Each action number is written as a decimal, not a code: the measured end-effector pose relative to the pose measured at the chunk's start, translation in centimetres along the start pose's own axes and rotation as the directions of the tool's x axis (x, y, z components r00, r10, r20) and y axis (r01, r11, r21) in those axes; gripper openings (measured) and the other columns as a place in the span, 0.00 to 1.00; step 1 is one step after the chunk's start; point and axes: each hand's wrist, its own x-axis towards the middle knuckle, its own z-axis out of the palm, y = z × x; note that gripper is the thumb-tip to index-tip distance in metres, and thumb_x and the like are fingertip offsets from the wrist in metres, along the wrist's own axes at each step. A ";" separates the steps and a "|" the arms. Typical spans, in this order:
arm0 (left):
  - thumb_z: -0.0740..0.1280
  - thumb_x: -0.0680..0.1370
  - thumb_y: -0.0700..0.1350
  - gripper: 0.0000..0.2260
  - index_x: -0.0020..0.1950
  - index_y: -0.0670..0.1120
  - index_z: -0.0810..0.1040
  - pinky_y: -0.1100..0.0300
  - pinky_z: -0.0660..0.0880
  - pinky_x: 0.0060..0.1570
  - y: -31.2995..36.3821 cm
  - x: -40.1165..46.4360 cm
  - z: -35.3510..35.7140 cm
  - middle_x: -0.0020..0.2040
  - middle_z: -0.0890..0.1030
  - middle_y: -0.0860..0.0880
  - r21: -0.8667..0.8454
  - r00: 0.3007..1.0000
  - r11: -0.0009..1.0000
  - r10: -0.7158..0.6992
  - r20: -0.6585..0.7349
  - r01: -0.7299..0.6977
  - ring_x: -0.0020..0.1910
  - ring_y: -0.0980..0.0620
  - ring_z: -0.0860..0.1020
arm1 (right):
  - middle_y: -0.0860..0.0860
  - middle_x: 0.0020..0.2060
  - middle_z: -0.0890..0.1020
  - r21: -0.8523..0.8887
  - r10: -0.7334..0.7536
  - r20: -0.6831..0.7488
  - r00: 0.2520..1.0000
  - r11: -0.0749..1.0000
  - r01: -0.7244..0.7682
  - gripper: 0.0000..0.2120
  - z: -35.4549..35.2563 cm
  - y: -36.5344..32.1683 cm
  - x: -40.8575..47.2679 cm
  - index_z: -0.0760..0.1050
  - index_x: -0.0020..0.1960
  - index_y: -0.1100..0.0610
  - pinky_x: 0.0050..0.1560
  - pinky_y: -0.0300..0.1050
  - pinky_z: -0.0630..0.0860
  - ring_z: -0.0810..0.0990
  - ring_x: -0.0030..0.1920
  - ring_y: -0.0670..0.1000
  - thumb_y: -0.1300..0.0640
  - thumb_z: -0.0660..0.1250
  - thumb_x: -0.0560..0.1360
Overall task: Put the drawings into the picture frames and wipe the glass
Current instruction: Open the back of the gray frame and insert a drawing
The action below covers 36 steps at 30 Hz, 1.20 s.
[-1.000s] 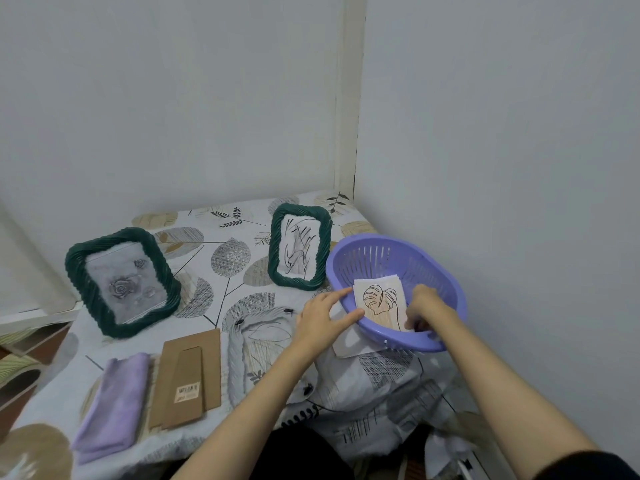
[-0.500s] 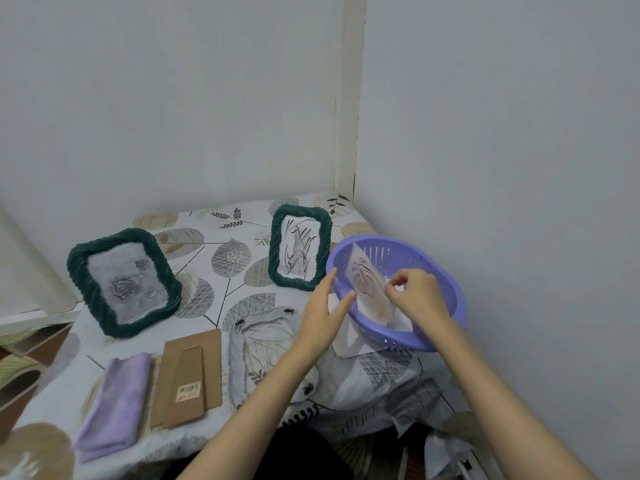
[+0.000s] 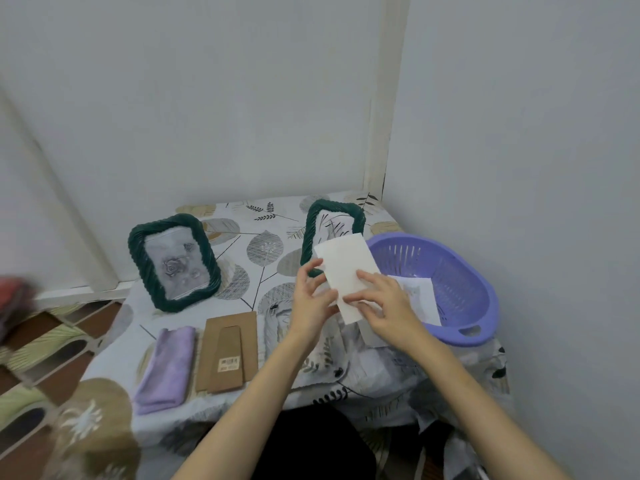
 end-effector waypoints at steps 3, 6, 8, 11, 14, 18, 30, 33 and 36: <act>0.60 0.73 0.26 0.23 0.61 0.48 0.66 0.57 0.79 0.40 0.7 -0.7 -2.2 0.54 0.76 0.45 0.063 0.996 0.997 0.057 -0.070 -0.053 0.45 0.50 0.79 | 0.54 0.73 0.61 0.086 0.059 -0.050 0.997 0.995 -0.054 0.11 1.1 -1.3 0.2 0.79 0.55 0.52 0.70 0.52 0.58 0.60 0.71 0.55 0.62 0.64 0.75; 0.61 0.73 0.26 0.19 0.56 0.47 0.71 0.59 0.78 0.40 1.3 -1.0 -4.9 0.53 0.76 0.49 0.128 0.992 0.990 0.069 -0.103 -0.056 0.45 0.51 0.78 | 0.54 0.71 0.64 0.244 0.166 -0.033 0.986 0.958 -0.153 0.13 2.1 -2.2 0.6 0.76 0.56 0.50 0.66 0.54 0.68 0.70 0.66 0.55 0.62 0.65 0.74; 0.61 0.73 0.27 0.17 0.51 0.47 0.75 0.58 0.77 0.40 1.2 -1.0 -6.9 0.52 0.77 0.48 0.151 0.991 0.988 0.053 -0.126 -0.034 0.43 0.50 0.76 | 0.52 0.65 0.72 0.308 0.234 0.057 0.971 0.921 -0.240 0.14 2.9 -2.4 1.0 0.76 0.57 0.52 0.56 0.50 0.74 0.76 0.57 0.52 0.62 0.67 0.72; 0.61 0.74 0.27 0.15 0.54 0.42 0.77 0.62 0.77 0.40 0.3 -1.0 -9.7 0.48 0.78 0.45 0.237 0.982 0.970 -0.004 -0.187 0.049 0.41 0.52 0.75 | 0.53 0.54 0.77 0.263 0.314 0.201 0.928 0.895 -0.359 0.17 4.7 -2.3 1.2 0.75 0.58 0.55 0.54 0.47 0.74 0.75 0.52 0.50 0.61 0.70 0.70; 0.62 0.74 0.27 0.15 0.58 0.38 0.76 0.67 0.75 0.36 -1.3 -1.3 -11.8 0.40 0.78 0.46 0.289 0.971 0.949 -0.061 -0.231 0.128 0.37 0.53 0.74 | 0.51 0.41 0.78 0.231 0.353 0.242 0.904 0.884 -0.407 0.17 6.2 -2.4 0.9 0.76 0.56 0.58 0.47 0.41 0.73 0.75 0.40 0.47 0.65 0.71 0.68; 0.65 0.71 0.27 0.17 0.59 0.35 0.76 0.71 0.74 0.38 -3.2 -1.5 -13.5 0.40 0.78 0.45 0.427 0.971 0.887 -0.082 -0.226 0.175 0.35 0.55 0.75 | 0.50 0.35 0.77 0.226 0.357 0.203 0.912 0.889 -0.398 0.14 7.0 -2.1 0.5 0.77 0.51 0.58 0.43 0.38 0.69 0.72 0.33 0.45 0.68 0.68 0.67; 0.70 0.70 0.37 0.24 0.65 0.45 0.73 0.58 0.68 0.62 -3.1 -1.6 -12.4 0.64 0.75 0.47 0.903 0.995 0.430 -0.084 0.047 -0.007 0.61 0.45 0.74 | 0.52 0.41 0.80 0.075 0.347 0.205 0.915 0.927 -0.368 0.14 6.5 0.0 0.3 0.78 0.52 0.59 0.44 0.36 0.70 0.74 0.39 0.48 0.67 0.69 0.67; 0.70 0.70 0.38 0.24 0.65 0.46 0.73 0.58 0.68 0.62 -2.9 -1.7 -12.5 0.64 0.75 0.47 0.923 0.993 0.385 -0.100 0.068 -0.024 0.61 0.47 0.73 | 0.52 0.42 0.80 0.075 0.334 0.244 0.911 0.930 -0.361 0.16 6.7 0.1 0.0 0.78 0.53 0.59 0.36 0.27 0.67 0.73 0.40 0.47 0.65 0.72 0.66; 0.70 0.70 0.38 0.24 0.66 0.45 0.72 0.58 0.67 0.60 -2.8 -1.9 -12.6 0.64 0.74 0.46 0.927 0.990 0.374 -0.114 0.081 -0.033 0.61 0.45 0.73 | 0.51 0.44 0.81 0.059 0.320 0.258 0.912 0.937 -0.345 0.18 7.0 0.2 -0.4 0.78 0.54 0.57 0.38 0.29 0.67 0.76 0.45 0.48 0.64 0.73 0.65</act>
